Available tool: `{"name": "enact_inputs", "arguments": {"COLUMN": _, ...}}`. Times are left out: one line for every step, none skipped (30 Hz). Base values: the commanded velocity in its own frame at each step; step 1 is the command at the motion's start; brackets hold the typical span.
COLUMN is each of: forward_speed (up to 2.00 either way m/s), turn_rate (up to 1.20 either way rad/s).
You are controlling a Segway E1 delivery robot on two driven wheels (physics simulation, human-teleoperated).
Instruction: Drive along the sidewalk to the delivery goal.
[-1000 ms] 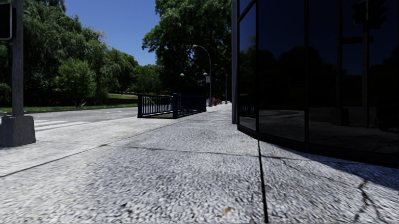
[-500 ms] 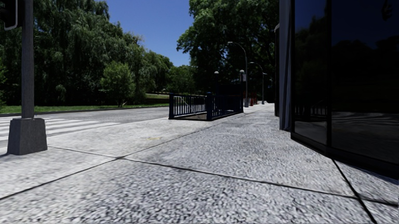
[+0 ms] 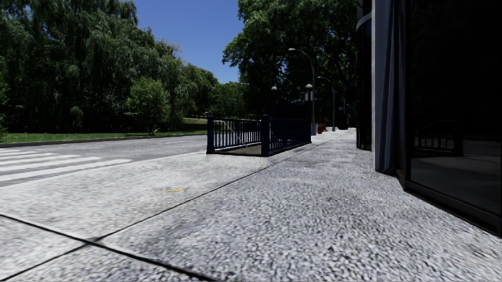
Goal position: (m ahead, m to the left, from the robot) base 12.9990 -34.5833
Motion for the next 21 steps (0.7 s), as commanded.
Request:
{"name": "enact_inputs", "arguments": {"forward_speed": 2.0, "turn_rate": 0.0}}
{"name": "enact_inputs", "arguments": {"forward_speed": 2.0, "turn_rate": 0.0}}
{"name": "enact_inputs", "arguments": {"forward_speed": 2.0, "turn_rate": 0.0}}
{"name": "enact_inputs", "arguments": {"forward_speed": 2.0, "turn_rate": 0.0}}
{"name": "enact_inputs", "arguments": {"forward_speed": 2.0, "turn_rate": 0.0}}
{"name": "enact_inputs", "arguments": {"forward_speed": 2.0, "turn_rate": 0.0}}
{"name": "enact_inputs", "arguments": {"forward_speed": 2.0, "turn_rate": 0.0}}
{"name": "enact_inputs", "arguments": {"forward_speed": 2.0, "turn_rate": 0.0}}
{"name": "enact_inputs", "arguments": {"forward_speed": 2.0, "turn_rate": 0.0}}
{"name": "enact_inputs", "arguments": {"forward_speed": 2.0, "turn_rate": 0.0}}
{"name": "enact_inputs", "arguments": {"forward_speed": 2.0, "turn_rate": 0.0}}
{"name": "enact_inputs", "arguments": {"forward_speed": 2.0, "turn_rate": -0.09}}
{"name": "enact_inputs", "arguments": {"forward_speed": 2.0, "turn_rate": -0.26}}
{"name": "enact_inputs", "arguments": {"forward_speed": 2.0, "turn_rate": -0.51}}
{"name": "enact_inputs", "arguments": {"forward_speed": 2.0, "turn_rate": -0.51}}
{"name": "enact_inputs", "arguments": {"forward_speed": 2.0, "turn_rate": -0.7}}
{"name": "enact_inputs", "arguments": {"forward_speed": 2.0, "turn_rate": -0.87}}
{"name": "enact_inputs", "arguments": {"forward_speed": 2.0, "turn_rate": -0.98}}
{"name": "enact_inputs", "arguments": {"forward_speed": 2.0, "turn_rate": -1.1}}
{"name": "enact_inputs", "arguments": {"forward_speed": 2.0, "turn_rate": -1.16}}
{"name": "enact_inputs", "arguments": {"forward_speed": 2.0, "turn_rate": -1.2}}
